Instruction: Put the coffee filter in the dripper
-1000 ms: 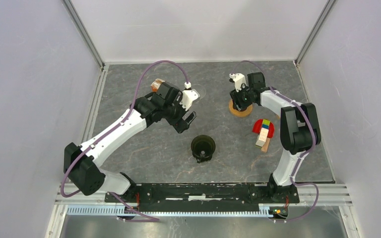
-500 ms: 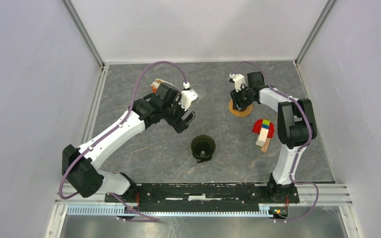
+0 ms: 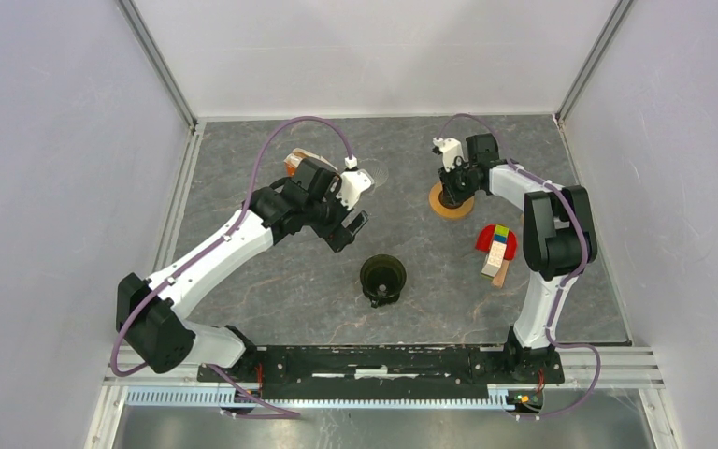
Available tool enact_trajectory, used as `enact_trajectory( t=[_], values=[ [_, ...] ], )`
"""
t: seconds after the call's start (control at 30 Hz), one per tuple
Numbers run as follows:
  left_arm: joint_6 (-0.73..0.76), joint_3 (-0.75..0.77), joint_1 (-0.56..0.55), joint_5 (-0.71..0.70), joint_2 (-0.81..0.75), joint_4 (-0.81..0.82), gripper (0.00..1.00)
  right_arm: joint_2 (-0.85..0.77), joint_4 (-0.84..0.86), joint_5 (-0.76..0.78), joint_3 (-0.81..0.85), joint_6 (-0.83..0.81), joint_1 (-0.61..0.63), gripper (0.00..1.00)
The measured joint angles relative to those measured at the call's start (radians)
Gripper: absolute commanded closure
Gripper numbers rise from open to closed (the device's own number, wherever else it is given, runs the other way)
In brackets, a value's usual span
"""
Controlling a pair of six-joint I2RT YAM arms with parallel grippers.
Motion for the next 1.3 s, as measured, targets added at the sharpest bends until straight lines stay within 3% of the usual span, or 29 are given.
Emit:
enact_trajectory(
  t=[0.1,0.33,0.63,0.9,1.1,1.17,1.3],
  values=[
    [0.000,-0.006,0.000,-0.016,-0.001,0.013,0.07,0.000,0.000,-0.010,0.010,0.002,-0.001,1.00],
    [0.001,-0.031,0.003,-0.067,0.001,0.046,0.09,-0.049,0.015,-0.042,-0.018,0.005,0.000,1.00],
    [-0.016,0.055,0.007,-0.039,0.070,0.095,0.11,-0.253,0.096,-0.144,-0.164,0.033,0.000,1.00],
    [-0.237,0.174,0.031,0.123,0.151,0.230,0.06,-0.486,0.228,-0.368,-0.246,0.151,0.017,1.00],
    [-0.414,0.277,0.058,0.237,0.243,0.323,0.07,-0.649,0.398,-0.454,-0.320,0.249,0.085,1.00],
    [-0.464,0.283,0.063,0.275,0.263,0.360,0.09,-0.672,0.430,-0.475,-0.335,0.278,0.106,1.00],
    [-0.544,0.272,0.063,0.332,0.269,0.418,0.27,-0.693,0.493,-0.495,-0.380,0.326,0.106,1.00]
  ],
)
